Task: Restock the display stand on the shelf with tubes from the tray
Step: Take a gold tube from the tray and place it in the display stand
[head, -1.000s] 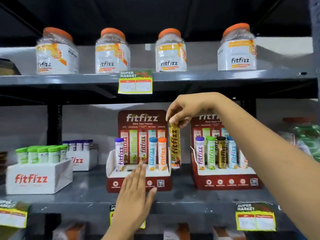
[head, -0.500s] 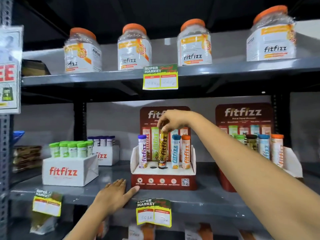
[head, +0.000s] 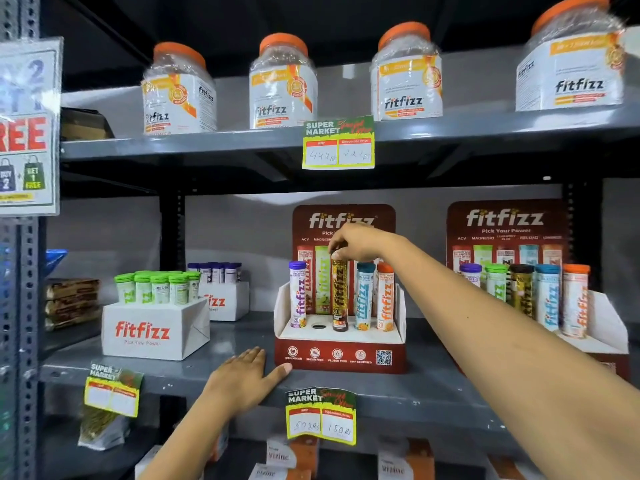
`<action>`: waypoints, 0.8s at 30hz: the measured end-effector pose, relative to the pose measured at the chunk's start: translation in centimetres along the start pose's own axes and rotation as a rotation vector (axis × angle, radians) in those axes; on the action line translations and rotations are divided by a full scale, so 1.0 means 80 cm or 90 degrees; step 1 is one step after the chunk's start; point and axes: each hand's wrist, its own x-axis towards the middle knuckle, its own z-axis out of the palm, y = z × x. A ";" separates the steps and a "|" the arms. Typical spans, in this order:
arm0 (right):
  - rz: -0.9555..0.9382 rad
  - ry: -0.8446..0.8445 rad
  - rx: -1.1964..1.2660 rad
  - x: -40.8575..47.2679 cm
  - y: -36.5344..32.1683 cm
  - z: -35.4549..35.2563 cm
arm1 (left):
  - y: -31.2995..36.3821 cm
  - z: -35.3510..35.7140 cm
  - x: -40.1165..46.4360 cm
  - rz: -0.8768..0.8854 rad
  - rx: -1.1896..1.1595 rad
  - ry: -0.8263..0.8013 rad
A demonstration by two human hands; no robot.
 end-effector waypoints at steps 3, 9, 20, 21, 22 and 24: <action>0.013 0.020 0.003 0.002 0.001 0.006 | 0.002 -0.004 -0.003 0.004 -0.007 -0.002; 0.030 0.019 0.003 0.003 0.006 0.006 | -0.004 -0.012 -0.019 0.065 -0.040 -0.005; 0.046 0.010 -0.001 0.003 0.007 0.009 | -0.005 0.002 -0.009 0.063 0.007 0.064; 0.053 -0.003 -0.003 0.004 0.008 0.012 | -0.005 0.002 -0.009 0.063 0.006 0.062; 0.057 -0.022 -0.006 0.004 0.008 0.017 | -0.005 0.002 -0.009 0.061 0.007 0.061; 0.059 -0.045 -0.014 0.004 0.009 0.023 | -0.006 0.003 -0.008 0.065 0.011 0.064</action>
